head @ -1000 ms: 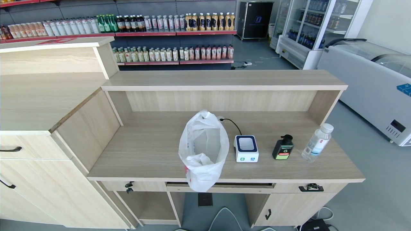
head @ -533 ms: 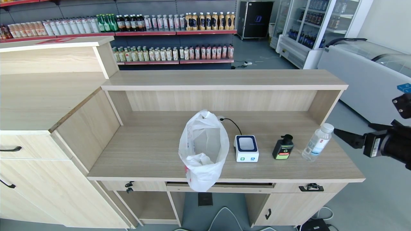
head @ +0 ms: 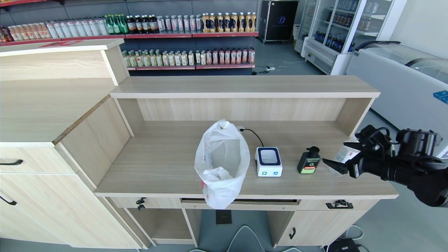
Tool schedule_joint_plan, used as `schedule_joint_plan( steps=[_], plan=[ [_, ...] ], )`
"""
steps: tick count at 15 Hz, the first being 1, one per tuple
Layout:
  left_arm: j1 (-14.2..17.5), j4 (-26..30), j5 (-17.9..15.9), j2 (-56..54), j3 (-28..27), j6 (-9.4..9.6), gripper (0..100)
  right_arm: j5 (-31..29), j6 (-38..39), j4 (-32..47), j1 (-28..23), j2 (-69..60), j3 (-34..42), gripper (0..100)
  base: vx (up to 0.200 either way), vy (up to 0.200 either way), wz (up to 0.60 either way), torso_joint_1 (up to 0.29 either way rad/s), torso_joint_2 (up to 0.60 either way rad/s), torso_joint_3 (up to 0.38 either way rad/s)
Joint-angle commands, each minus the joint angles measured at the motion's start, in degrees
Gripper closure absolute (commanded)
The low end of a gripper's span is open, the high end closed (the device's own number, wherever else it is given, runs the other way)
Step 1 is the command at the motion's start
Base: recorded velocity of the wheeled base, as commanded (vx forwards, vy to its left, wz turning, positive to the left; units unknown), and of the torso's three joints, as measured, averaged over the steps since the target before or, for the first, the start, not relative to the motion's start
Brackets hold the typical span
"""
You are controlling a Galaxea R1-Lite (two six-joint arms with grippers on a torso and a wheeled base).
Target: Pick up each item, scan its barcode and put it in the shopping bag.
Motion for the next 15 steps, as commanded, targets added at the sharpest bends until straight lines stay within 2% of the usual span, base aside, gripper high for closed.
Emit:
schedule_joint_plan(
  steps=[1,4,7,15],
  plan=[
    [0.0,-0.01,0.01,0.01,0.01,0.0,0,2.51,-3.35,-1.63,-0.74,6.79,-2.53,0,0.0,0.0,0.0,0.0,0.0,0.0],
    [0.0,-0.01,0.01,0.01,0.01,0.0,0,5.32,-8.53,-2.59,-2.41,10.75,-6.31,0,0.0,0.0,0.0,0.0,0.0,0.0],
    [0.0,-0.01,0.01,0.01,0.01,0.0,0,5.06,-12.22,-2.68,-3.9,13.65,-10.17,0,0.0,0.0,0.0,0.0,0.0,0.0],
    [0.0,-0.01,0.01,0.01,0.01,0.0,0,5.41,-13.72,-2.07,-4.08,20.77,-16.85,0,0.0,0.0,0.0,0.0,0.0,0.0]
  ],
)
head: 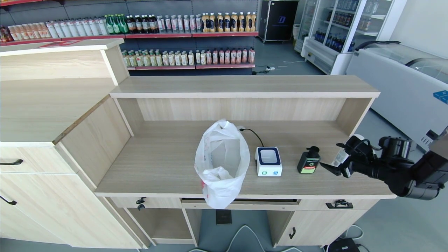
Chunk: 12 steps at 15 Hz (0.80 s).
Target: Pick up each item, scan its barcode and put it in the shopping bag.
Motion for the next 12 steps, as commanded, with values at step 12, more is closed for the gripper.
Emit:
schedule_joint_plan(
  steps=[12],
  plan=[
    [0.0,-0.01,-0.02,0.01,0.01,0.0,0,3.06,-0.38,0.13,3.59,10.43,-9.03,0,0.0,0.0,0.0,0.0,0.0,0.0]
  ],
)
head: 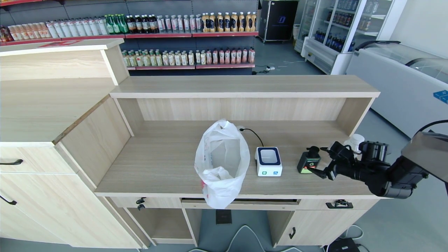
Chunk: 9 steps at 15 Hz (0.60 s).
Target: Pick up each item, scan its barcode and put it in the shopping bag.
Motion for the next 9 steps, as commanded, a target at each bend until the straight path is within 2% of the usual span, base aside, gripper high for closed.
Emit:
schedule_joint_plan(
  steps=[1,9],
  plan=[
    [0.0,-0.01,0.01,0.01,0.01,0.0,0,0.07,-0.03,-0.09,0.74,1.91,-1.32,0,0.0,0.0,0.0,0.0,0.0,0.0],
    [0.0,-0.01,0.01,0.01,0.01,0.0,0,2.01,0.15,2.54,1.8,4.46,-5.8,0,0.0,0.0,0.0,0.0,0.0,0.0]
  ],
)
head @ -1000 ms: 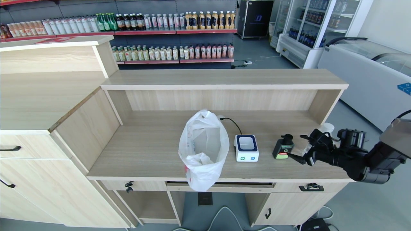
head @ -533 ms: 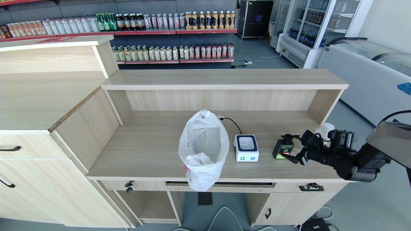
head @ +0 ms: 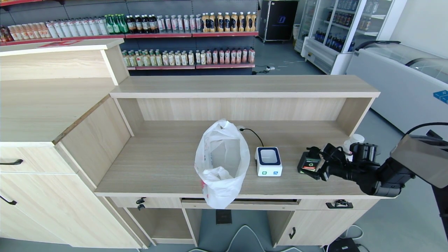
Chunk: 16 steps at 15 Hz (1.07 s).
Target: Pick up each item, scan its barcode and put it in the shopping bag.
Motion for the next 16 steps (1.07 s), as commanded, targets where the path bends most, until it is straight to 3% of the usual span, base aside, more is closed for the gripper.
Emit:
schedule_joint_plan(
  steps=[1,9,10,16],
  plan=[
    [0.0,-0.01,-0.02,0.01,0.01,0.0,0,-0.02,-0.1,-0.06,0.35,0.77,-0.62,0,0.0,0.0,0.0,0.0,0.0,0.0],
    [0.0,-0.01,-0.02,0.01,0.01,0.0,0,0.07,0.25,0.29,1.76,3.14,-2.47,0,0.0,0.0,0.0,0.0,0.0,0.0],
    [0.0,-0.01,-0.02,0.01,0.01,0.0,0,0.07,0.25,0.38,1.76,3.41,-2.82,100,0.0,0.0,0.0,0.0,0.0,0.0],
    [0.0,-0.01,-0.02,0.01,0.01,0.0,0,0.69,0.34,-0.06,1.67,3.14,-3.17,100,0.0,0.0,0.0,0.0,0.0,0.0]
  ],
)
